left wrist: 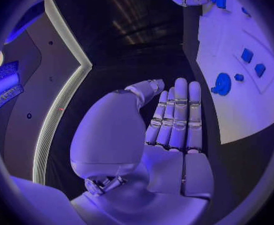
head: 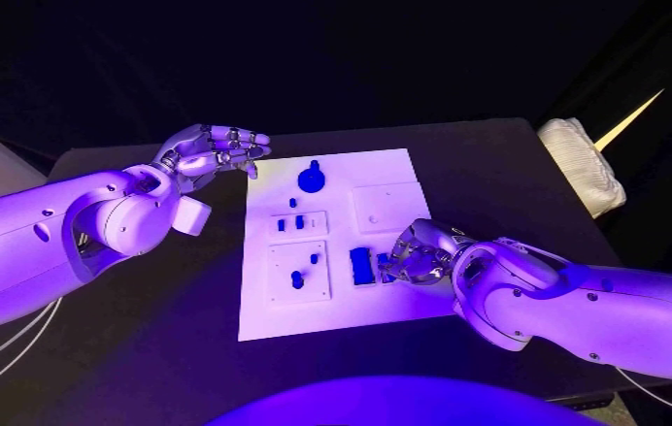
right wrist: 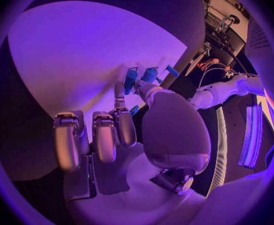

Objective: Assemble the parts on the task board

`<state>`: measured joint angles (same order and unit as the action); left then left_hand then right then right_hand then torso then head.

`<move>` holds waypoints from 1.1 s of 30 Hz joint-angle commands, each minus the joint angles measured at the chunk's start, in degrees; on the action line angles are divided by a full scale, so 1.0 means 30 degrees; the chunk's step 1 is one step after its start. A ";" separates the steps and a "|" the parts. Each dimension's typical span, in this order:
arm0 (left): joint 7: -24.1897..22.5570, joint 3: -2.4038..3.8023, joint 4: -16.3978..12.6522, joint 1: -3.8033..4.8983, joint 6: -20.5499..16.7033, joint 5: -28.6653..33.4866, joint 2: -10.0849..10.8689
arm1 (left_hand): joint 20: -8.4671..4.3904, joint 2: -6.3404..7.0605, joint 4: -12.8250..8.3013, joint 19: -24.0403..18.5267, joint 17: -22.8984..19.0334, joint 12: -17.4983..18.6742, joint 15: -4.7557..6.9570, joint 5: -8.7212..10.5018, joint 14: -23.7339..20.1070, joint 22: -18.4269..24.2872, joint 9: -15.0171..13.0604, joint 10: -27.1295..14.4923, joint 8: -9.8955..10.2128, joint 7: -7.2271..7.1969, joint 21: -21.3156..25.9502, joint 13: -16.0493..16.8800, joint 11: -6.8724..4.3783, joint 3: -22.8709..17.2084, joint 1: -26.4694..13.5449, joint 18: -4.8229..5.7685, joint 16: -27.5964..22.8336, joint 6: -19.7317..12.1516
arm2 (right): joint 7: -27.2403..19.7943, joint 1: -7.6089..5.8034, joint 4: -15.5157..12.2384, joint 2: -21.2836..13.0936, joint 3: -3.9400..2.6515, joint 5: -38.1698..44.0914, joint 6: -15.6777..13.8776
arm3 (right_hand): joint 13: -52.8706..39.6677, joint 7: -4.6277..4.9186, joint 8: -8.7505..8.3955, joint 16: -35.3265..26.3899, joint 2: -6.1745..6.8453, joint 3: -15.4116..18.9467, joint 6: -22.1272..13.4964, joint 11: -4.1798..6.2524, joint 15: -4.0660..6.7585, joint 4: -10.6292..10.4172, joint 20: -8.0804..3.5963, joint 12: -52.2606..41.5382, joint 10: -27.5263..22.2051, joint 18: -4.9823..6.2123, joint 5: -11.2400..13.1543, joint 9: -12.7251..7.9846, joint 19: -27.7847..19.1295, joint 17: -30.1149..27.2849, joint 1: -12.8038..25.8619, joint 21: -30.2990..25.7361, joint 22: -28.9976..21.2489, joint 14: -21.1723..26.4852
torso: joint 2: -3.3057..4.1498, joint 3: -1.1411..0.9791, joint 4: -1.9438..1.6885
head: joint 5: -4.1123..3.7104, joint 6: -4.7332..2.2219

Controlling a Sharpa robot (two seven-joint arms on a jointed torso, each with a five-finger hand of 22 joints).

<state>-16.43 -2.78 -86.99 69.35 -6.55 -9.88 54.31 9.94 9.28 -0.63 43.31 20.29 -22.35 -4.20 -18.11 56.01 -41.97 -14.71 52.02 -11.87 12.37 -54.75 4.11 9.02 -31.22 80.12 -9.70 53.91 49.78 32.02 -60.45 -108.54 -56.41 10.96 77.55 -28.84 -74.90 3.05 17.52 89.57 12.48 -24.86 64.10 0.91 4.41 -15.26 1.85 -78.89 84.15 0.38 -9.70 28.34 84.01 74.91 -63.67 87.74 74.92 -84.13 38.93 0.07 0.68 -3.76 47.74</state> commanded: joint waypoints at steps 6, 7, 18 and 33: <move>-0.0048 0.0013 -0.0041 0.0013 0.0307 0.0085 -0.0022 | -0.0002 -0.0102 0.0005 0.0014 -0.0022 -0.0091 -0.0093 -0.0091 0.0028 -0.0022 0.0022 -0.0103 0.0003 0.0073 -0.0114 -0.0021 -0.0012 -0.0035 -0.0033 -0.0244 -0.0063 0.0048 | -0.0119 0.0031 -0.0056 0.0040 0.0011 0.0028 0.0055 | -0.3198 -0.0040 0.0171 -0.0047 0.0199 0.1675 0.0078 0.0129 0.0132 -0.0472 -0.0166 0.0078 0.0862 0.0020 -0.1560 -0.0029 0.1823 0.4718 0.1472 -0.0014 0.4833 -0.1882 | 0.0006 -0.0009 -0.0004 | -0.0033 0.0007; -0.0044 0.0013 -0.0040 0.0013 0.0306 0.0085 -0.0021 | -0.0002 -0.0102 0.0005 0.0014 -0.0022 -0.0091 -0.0093 -0.0091 0.0028 -0.0022 0.0022 -0.0103 0.0003 0.0073 -0.0114 -0.0021 -0.0012 -0.0035 -0.0033 -0.0244 -0.0063 0.0048 | -0.0127 0.0031 -0.0062 0.0035 0.0011 0.0029 0.0034 | -0.3197 -0.0045 0.0177 -0.0037 0.0186 0.1773 0.0075 0.0132 0.0135 -0.0475 -0.0169 0.0086 0.0861 0.0019 -0.1600 -0.0028 0.1825 0.4736 0.1539 -0.0007 0.4834 -0.1886 | 0.0010 -0.0010 -0.0006 | -0.0031 0.0010; -0.0028 0.0012 -0.0024 0.0011 0.0312 0.0085 -0.0022 | -0.0002 -0.0102 0.0005 0.0014 -0.0022 -0.0091 -0.0093 -0.0091 0.0028 -0.0022 0.0022 -0.0103 0.0003 0.0073 -0.0114 -0.0021 -0.0012 -0.0035 -0.0033 -0.0244 -0.0063 0.0048 | -0.0256 0.0031 -0.0079 -0.0129 0.0010 0.0034 0.0270 | -0.3203 -0.0063 0.0193 -0.0053 0.0086 0.2007 0.0023 0.0151 0.0151 -0.0333 -0.0185 0.0105 0.0860 0.0018 -0.1677 -0.0028 0.1825 0.4710 0.1164 0.0001 0.4836 -0.1880 | -0.0001 -0.0001 0.0004 | -0.0022 0.0027; -0.0025 0.0011 -0.0014 0.0010 0.0322 0.0083 -0.0017 | 0.0003 -0.0120 0.0017 -0.0010 -0.0023 -0.0092 -0.0092 -0.0106 0.0026 -0.0030 0.0032 -0.0118 0.0007 0.0070 -0.0116 -0.0026 -0.0014 -0.0061 -0.0064 -0.0249 -0.0067 0.0041 | -0.0409 0.0031 0.0083 -0.0437 0.0010 0.0748 0.1122 | -0.3227 -0.0094 0.0210 -0.0031 0.0025 0.2515 -0.0031 0.0182 0.0173 0.0873 -0.0201 0.0229 0.0839 0.0012 0.2272 -0.0189 0.1827 0.4748 -0.3136 0.0036 0.4844 -0.1889 | 0.0003 -0.0010 0.0003 | 0.0007 0.0056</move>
<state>-16.24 -2.78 -86.94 69.35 -6.48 -9.88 54.30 9.94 9.29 -0.63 43.31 20.30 -22.35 -4.20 -18.11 56.00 -42.01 -14.67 52.02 -11.87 12.37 -54.75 4.13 9.01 -31.22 80.12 -9.70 53.91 49.78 31.41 -60.42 -108.44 -57.67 10.95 77.97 -27.34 -74.90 3.05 17.95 89.57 12.54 -17.33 64.10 1.08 4.62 -12.81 1.65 -78.37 83.98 0.38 -3.09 27.83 83.80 74.94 -72.43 87.75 74.95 -83.92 38.93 0.03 0.68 -3.75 47.88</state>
